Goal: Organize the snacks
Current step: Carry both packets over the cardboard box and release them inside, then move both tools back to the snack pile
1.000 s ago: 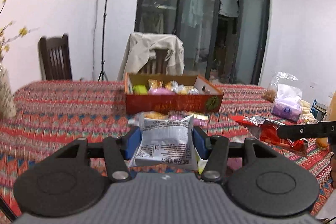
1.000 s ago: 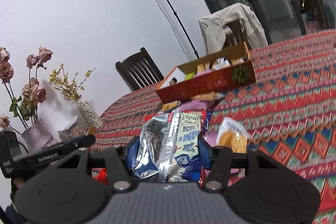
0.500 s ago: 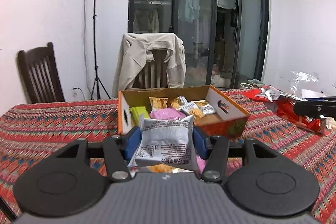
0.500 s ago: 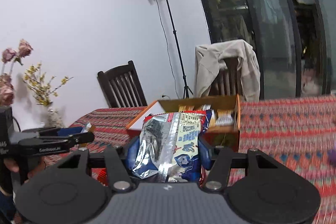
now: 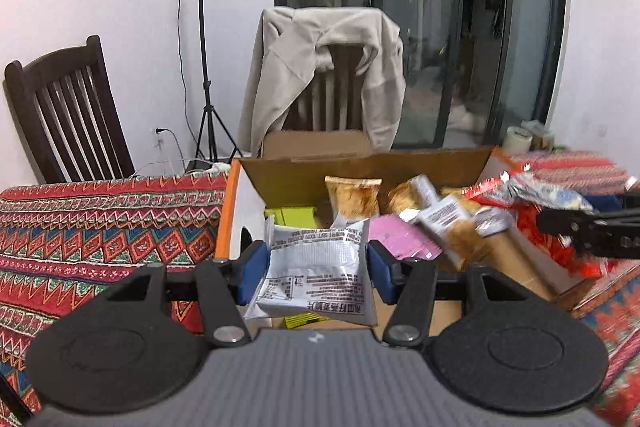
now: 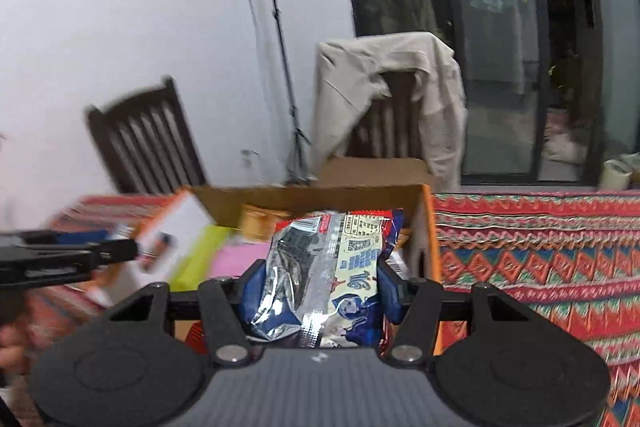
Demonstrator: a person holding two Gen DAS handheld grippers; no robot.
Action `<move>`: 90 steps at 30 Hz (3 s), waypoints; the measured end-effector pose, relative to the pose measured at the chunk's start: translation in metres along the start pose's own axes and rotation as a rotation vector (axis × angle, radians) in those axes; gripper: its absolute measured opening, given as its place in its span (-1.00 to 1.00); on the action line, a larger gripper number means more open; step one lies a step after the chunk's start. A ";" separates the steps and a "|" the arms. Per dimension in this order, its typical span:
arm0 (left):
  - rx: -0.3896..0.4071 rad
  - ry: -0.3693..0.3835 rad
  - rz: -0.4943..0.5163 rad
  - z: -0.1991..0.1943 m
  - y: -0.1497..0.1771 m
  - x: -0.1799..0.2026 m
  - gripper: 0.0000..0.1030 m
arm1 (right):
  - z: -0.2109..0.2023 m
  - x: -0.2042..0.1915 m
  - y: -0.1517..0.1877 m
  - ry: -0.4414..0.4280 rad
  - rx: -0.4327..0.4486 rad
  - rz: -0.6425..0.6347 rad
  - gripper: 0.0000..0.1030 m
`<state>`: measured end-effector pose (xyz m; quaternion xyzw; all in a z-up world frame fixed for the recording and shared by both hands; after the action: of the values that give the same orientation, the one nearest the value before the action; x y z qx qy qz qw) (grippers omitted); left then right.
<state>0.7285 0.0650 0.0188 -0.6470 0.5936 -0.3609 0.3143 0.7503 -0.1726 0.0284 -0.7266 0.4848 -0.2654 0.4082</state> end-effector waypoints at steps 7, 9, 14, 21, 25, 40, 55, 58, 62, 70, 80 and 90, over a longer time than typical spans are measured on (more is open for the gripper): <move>-0.042 -0.018 0.053 0.012 0.021 0.002 0.36 | 0.044 -0.010 0.021 0.089 -0.090 -0.125 0.10; -0.051 -0.018 0.055 0.012 0.023 0.002 0.40 | 0.049 -0.012 0.026 0.119 -0.105 -0.166 0.21; -0.051 -0.034 0.032 -0.006 0.015 -0.004 0.52 | 0.033 -0.012 0.018 0.119 -0.086 -0.167 0.42; -0.014 -0.023 0.005 -0.068 -0.013 -0.011 0.64 | -0.039 -0.014 -0.014 0.085 -0.003 -0.182 0.50; 0.043 -0.002 0.002 -0.124 -0.025 -0.010 0.74 | -0.101 -0.016 -0.030 0.082 0.063 -0.197 0.53; 0.236 0.100 0.059 -0.352 0.047 0.015 1.00 | -0.334 -0.056 0.031 0.052 0.214 -0.332 0.89; 0.226 0.060 0.001 -0.445 0.196 0.007 1.00 | -0.423 -0.103 0.183 0.011 0.127 -0.216 0.94; 0.215 0.039 0.029 -0.450 0.212 0.007 1.00 | -0.439 -0.102 0.207 -0.011 0.120 -0.140 0.94; 0.186 0.057 0.022 -0.452 0.228 0.008 1.00 | -0.447 -0.097 0.226 -0.015 0.104 -0.081 0.94; 0.120 0.055 0.029 -0.426 0.239 0.015 1.00 | -0.420 -0.093 0.242 -0.015 0.049 -0.055 0.94; 0.011 0.038 0.015 -0.363 0.238 0.014 1.00 | -0.356 -0.082 0.237 -0.001 0.032 -0.019 0.93; -0.051 0.048 -0.009 -0.298 0.219 0.019 1.00 | -0.281 -0.072 0.215 -0.052 0.031 0.050 0.78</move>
<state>0.3606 0.0314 -0.0011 -0.6487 0.6071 -0.3623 0.2817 0.3977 -0.2425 -0.0062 -0.7146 0.4878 -0.2438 0.4381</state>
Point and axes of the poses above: each gripper's, at about its wrist camera, not at the fingertips, and z roughly the way its jaws point, x to its right, y to its underside, the point moved 6 cm from there along z, roughly the way its jaws point, and after that the axes turned 7 degrees about -z, right-handed, at the moved point
